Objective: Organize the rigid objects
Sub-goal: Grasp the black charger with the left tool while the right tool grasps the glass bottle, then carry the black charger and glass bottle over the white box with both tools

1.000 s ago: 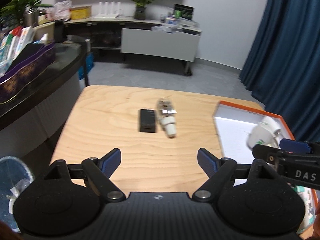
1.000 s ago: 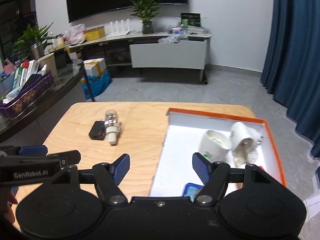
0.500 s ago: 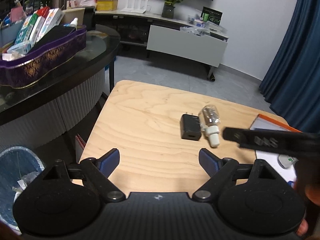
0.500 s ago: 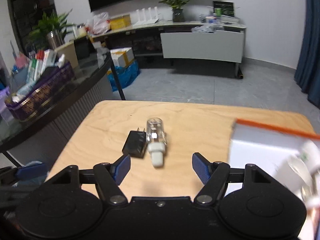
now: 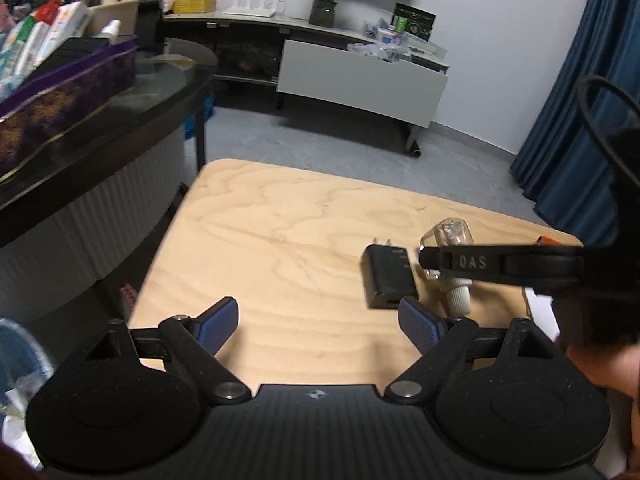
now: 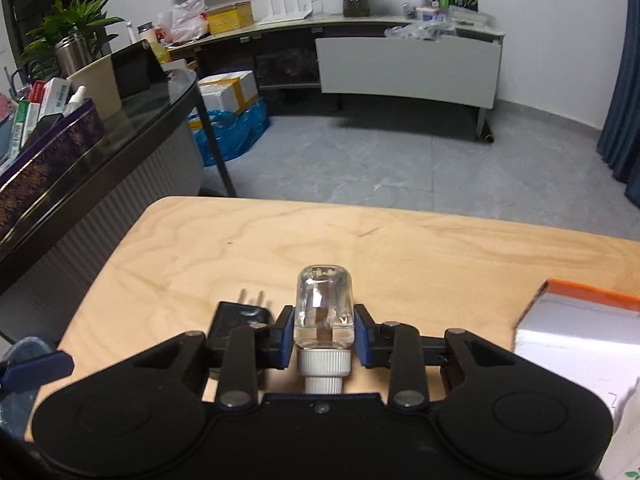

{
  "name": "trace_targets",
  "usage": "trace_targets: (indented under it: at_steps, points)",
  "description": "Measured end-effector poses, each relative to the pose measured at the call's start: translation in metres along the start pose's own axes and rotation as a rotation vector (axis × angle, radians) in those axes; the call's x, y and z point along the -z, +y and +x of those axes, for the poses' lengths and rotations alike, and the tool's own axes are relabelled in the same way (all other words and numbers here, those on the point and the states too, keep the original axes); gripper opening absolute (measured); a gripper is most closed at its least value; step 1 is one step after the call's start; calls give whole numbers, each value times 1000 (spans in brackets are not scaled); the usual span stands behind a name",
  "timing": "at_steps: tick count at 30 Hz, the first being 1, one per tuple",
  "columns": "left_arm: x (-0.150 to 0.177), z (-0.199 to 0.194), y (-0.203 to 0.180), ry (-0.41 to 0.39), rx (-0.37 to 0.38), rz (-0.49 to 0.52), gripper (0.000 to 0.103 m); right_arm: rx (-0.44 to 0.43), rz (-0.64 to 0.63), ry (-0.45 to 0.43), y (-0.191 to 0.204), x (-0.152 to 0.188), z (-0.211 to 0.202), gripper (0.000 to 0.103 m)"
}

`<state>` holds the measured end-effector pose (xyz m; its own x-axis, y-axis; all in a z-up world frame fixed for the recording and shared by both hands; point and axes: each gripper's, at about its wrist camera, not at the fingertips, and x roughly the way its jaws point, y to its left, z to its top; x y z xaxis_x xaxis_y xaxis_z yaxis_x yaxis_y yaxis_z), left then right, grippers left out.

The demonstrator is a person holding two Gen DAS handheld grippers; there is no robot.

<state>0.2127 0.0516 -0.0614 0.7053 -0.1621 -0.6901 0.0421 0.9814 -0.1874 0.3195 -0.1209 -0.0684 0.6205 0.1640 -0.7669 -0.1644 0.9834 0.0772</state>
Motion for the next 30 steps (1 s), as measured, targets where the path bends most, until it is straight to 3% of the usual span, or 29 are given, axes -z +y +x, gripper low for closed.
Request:
trace_targets:
  at_steps: [5, 10, 13, 14, 16, 21, 30]
  points:
    - [-4, 24, -14, 1, 18, 19, 92, 45, 36, -55, -18, 8, -31, 37]
    - [-5, 46, -32, -17, -16, 61, 84, 60, 37, -104, -29, 17, -64, 37]
    - [-4, 50, -43, -48, -55, 124, 61, 70, 36, -122, -35, 22, -77, 37]
    - [-3, 50, -44, -58, -55, 141, 36, 72, 45, -127, -38, 23, -81, 37]
    - [0, 47, -47, -70, -81, 161, 36, 80, 71, -138, -44, 26, -89, 37]
    - [5, 30, -45, -49, -57, 153, 36, 73, 99, -153, -51, 34, -109, 37]
    - [16, -46, -71, -77, -13, 116, 36, 69, 97, -198, -55, 62, -175, 38]
